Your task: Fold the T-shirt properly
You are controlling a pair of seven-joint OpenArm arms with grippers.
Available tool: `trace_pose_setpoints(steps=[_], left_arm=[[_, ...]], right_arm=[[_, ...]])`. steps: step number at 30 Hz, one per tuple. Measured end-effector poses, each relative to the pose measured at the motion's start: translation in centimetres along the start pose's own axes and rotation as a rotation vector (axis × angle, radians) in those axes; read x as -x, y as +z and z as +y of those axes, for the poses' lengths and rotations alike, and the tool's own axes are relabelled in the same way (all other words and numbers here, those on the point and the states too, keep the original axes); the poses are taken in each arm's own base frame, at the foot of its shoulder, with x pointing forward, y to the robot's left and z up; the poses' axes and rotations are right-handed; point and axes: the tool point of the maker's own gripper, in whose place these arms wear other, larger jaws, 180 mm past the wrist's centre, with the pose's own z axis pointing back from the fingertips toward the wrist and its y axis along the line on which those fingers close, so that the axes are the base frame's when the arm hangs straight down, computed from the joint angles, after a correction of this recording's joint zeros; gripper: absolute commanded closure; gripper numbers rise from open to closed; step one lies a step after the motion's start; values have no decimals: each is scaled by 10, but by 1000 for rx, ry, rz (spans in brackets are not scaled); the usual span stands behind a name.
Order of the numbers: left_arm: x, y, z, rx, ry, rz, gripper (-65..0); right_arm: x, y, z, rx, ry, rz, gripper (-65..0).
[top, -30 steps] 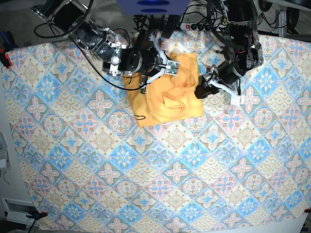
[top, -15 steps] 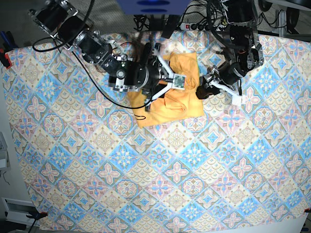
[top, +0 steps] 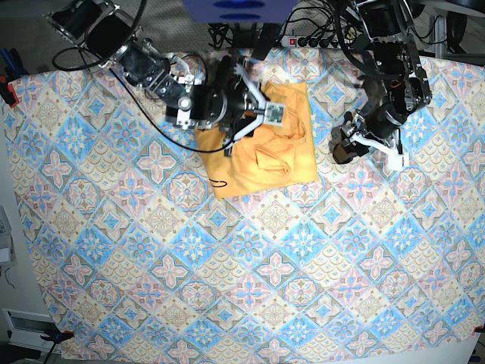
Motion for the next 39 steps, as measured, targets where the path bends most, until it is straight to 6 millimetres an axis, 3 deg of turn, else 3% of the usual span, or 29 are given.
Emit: trace_pose_setpoints(steps=[2, 6, 11, 16, 23, 27, 32, 35, 39], left_arm=[[-12, -3, -6, 13, -9, -22, -333], [-31, -9, -17, 41, -22, -56, -333], [-37, -11, -21, 48, -24, -69, -333], [-48, -14, -29, 63, -31, -87, -333], [-53, -19, -39, 87, -28, -102, -333], [-57, -22, -46, 100, -18, -116, -333], [-41, -34, -67, 141, -49, -63, -333], [-20, -44, -90, 193, -142, 54, -334], [-13, -49, -102, 220, -171, 88, -366]], right_arm=[[-3, -3, 11, -37, 27, 6, -161], [-5, 5, -15, 21, 64, 25, -126], [5, 9, -16, 15, 29, 2, -127], [13, 29, -61, 158, -92, -53, -127], [21, 27, -70, 194, -202, -100, -127], [8, 19, -63, 177, -208, -120, -127], [-4, 2, -21, 61, -148, -119, -127], [1, -2, -22, 58, -161, -110, -127], [14, 0, -28, 79, -159, -76, -128]])
